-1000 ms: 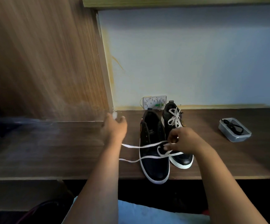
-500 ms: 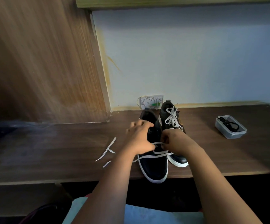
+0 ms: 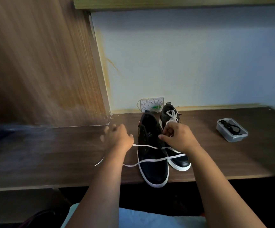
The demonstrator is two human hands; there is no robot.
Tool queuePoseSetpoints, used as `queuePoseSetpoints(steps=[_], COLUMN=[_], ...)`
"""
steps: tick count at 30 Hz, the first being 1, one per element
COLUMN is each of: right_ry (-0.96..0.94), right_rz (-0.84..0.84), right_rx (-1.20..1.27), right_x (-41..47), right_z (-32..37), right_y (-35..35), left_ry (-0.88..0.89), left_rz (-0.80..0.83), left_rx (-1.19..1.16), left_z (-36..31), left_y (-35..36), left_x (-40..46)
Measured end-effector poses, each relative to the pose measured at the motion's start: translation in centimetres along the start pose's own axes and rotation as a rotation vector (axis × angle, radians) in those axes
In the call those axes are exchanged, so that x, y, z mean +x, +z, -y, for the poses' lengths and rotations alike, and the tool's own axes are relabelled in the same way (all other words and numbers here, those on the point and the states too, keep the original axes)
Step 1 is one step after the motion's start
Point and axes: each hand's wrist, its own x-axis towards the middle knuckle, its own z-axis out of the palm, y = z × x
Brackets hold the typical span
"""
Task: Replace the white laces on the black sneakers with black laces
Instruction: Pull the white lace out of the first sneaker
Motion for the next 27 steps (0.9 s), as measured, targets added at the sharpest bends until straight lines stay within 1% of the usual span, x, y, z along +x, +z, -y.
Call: queuePoseSetpoints(steps=[3, 4, 6, 8, 10, 13, 16, 17, 18, 19, 21, 22, 23, 24, 25, 26, 27], right_ry=[0.035, 0.033, 0.034, 0.095, 0.157, 0.242, 0.268, 0.270, 0.275, 0.283, 0.293, 0.292, 0.289, 0.286, 0.283, 0.280, 0.280], right_rz=[0.007, -0.007, -0.011, -0.009, -0.007, 0.046, 0.097, 0.102, 0.104, 0.104, 0.109, 0.112, 0.116, 0.120, 0.124, 0.128, 0.132], right_rx=[-0.160, -0.212, -0.264, -0.201, -0.107, 0.068, 0.127, 0.136, 0.147, 0.161, 0.184, 0.187, 0.183, 0.175, 0.163, 0.157, 0.152], right_x=[-0.2, -0.3, -0.3, 0.0, 0.4, 0.6, 0.9, 1.0, 1.0, 1.0, 1.0, 1.1, 1.1, 1.1, 1.2, 1.2, 1.2], right_z=[0.4, 0.5, 0.6, 0.2, -0.4, -1.2, -2.1, -2.4, -2.7, -2.9, -3.1, -3.2, -3.3, -3.3, -3.3, -3.2, -3.2], right_y=[1.5, 2.0, 2.4, 2.1, 1.5, 1.0, 0.9, 0.8, 0.8, 0.7, 0.6, 0.6, 0.6, 0.5, 0.6, 0.6, 0.6], left_ry=[0.293, 0.358, 0.422, 0.470, 0.520, 0.575, 0.611, 0.594, 0.535, 0.431, 0.087, -0.075, -0.195, -0.246, -0.234, -0.175, -0.095], left_rz=[0.050, 0.070, 0.084, 0.053, 0.028, 0.106, 0.118, 0.081, 0.018, -0.055, -0.166, -0.228, -0.310, -0.389, -0.415, -0.381, -0.314], left_rx=[-0.040, -0.038, -0.009, -0.019, -0.090, -0.090, -0.091, -0.138, -0.240, -0.415, -0.864, -0.961, -0.862, -0.622, -0.388, -0.229, -0.156], left_z=[-1.7, -2.4, -3.2, -3.3, -3.5, -4.1, -4.0, -4.1, -4.2, -4.2, -4.1, -3.6, -2.8, -1.7, -0.8, -0.2, -0.1], left_y=[0.7, 1.1, 2.0, 2.7, 3.2, 4.1, 5.7, 5.7, 5.8, 5.1, 2.5, 1.4, 0.6, 0.1, -0.1, 0.0, 0.1], left_x=[-0.9, -1.2, -1.7, -1.9, -2.0, -2.3, -2.4, -2.2, -1.8, -1.6, -1.0, -0.6, -0.3, 0.1, 0.3, 0.4, 0.2])
